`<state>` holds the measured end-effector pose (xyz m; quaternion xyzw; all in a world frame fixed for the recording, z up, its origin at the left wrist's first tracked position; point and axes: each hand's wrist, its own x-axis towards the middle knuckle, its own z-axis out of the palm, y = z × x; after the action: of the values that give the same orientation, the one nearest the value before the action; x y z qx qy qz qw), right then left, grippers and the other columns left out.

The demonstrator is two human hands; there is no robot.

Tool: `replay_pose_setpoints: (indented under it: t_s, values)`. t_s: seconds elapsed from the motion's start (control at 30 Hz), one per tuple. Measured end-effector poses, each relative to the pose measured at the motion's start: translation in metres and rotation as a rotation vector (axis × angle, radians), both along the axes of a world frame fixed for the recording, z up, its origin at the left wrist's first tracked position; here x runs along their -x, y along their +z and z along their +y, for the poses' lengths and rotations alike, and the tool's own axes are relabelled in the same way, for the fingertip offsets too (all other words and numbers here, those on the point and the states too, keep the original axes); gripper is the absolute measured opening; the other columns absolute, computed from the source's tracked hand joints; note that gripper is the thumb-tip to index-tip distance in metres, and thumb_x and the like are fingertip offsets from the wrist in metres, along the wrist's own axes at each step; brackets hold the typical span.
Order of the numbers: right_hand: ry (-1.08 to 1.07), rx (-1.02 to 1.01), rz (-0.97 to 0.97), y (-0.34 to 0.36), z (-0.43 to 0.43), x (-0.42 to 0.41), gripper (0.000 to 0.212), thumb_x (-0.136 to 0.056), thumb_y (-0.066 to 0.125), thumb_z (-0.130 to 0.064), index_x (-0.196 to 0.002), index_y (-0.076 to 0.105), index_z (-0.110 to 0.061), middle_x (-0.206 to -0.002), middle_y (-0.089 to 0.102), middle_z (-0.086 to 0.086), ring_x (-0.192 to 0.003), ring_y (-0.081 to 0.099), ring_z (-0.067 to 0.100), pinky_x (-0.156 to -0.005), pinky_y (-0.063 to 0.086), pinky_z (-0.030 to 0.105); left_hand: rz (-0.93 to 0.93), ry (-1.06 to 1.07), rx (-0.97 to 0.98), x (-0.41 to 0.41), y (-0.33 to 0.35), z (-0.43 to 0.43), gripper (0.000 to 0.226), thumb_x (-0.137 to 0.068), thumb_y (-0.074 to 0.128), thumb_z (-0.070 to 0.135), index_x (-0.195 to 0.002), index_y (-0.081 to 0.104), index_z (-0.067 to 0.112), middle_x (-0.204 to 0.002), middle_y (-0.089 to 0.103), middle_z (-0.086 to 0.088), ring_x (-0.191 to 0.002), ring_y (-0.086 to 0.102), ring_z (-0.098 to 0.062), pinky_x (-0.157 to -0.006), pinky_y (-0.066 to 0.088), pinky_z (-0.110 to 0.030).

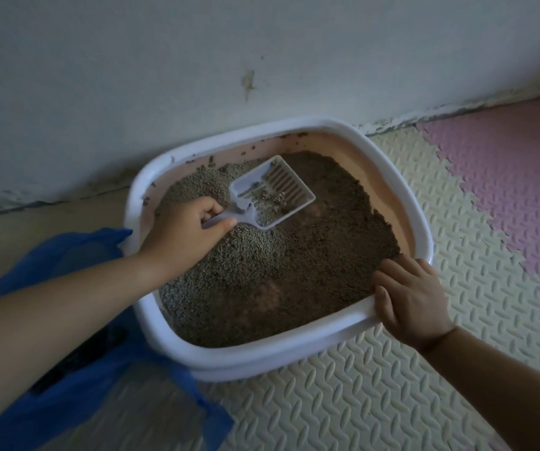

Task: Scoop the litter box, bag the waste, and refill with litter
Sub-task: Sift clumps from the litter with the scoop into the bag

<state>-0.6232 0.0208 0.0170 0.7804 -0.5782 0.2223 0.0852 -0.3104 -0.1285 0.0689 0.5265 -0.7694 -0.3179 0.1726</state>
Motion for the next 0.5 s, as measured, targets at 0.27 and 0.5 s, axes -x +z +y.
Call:
replay_pose_setpoints:
  t_s: [0.27, 0.5]
  values:
    - [-0.060, -0.115, -0.013, 0.012, 0.003, -0.007, 0.047, -0.099, 0.023, -0.031, -0.071, 0.056, -0.014, -0.074, 0.051, 0.001, -0.067, 0.047, 0.023, -0.067, 0.024, 0.028, 0.129, 0.113, -0.292, 0.004, 0.008, 0.023, 0.013, -0.093, 0.057, 0.031, -0.095, 0.062, 0.019, -0.073, 0.062, -0.004, -0.050, 0.057, -0.005, -0.049, 0.046, -0.022]
    - [-0.150, -0.211, -0.260, 0.021, 0.011, -0.041, 0.029, -0.095, 0.039, -0.033, -0.079, 0.057, -0.016, -0.078, 0.050, -0.007, -0.073, 0.048, 0.016, -0.069, 0.037, 0.033, 0.368, 0.289, -0.589, 0.016, 0.011, 0.040, 0.011, -0.093, 0.060, 0.025, -0.094, 0.067, 0.017, -0.091, 0.069, -0.004, -0.080, 0.061, -0.016, -0.074, 0.049, -0.031]
